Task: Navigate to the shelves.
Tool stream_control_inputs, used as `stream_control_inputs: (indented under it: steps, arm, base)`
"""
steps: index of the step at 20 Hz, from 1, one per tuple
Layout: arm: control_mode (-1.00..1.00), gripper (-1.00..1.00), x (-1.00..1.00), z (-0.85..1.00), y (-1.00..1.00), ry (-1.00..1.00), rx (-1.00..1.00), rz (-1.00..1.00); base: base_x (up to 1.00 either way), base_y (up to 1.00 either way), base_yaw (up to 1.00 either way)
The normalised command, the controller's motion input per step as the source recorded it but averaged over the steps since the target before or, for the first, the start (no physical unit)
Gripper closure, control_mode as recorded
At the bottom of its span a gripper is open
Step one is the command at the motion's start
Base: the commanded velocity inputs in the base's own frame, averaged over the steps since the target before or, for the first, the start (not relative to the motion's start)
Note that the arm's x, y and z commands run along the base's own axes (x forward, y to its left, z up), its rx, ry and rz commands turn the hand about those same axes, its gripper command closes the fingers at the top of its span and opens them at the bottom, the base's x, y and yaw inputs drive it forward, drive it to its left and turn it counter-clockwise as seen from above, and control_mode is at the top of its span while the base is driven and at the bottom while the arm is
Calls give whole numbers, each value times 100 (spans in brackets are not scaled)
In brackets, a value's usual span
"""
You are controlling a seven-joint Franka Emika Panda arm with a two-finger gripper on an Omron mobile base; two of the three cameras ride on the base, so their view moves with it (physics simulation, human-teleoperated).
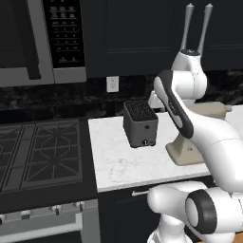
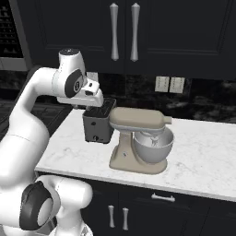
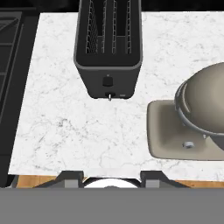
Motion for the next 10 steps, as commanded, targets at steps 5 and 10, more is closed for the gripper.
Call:
stream_control_inputs:
  steps: [5,10]
  arm:
    - [100,-100,0,0,0,0,0,0]
    - [100,-100,0,0,0,0,0,0]
  base:
    - [0,0,0]
    - [-62,0,11]
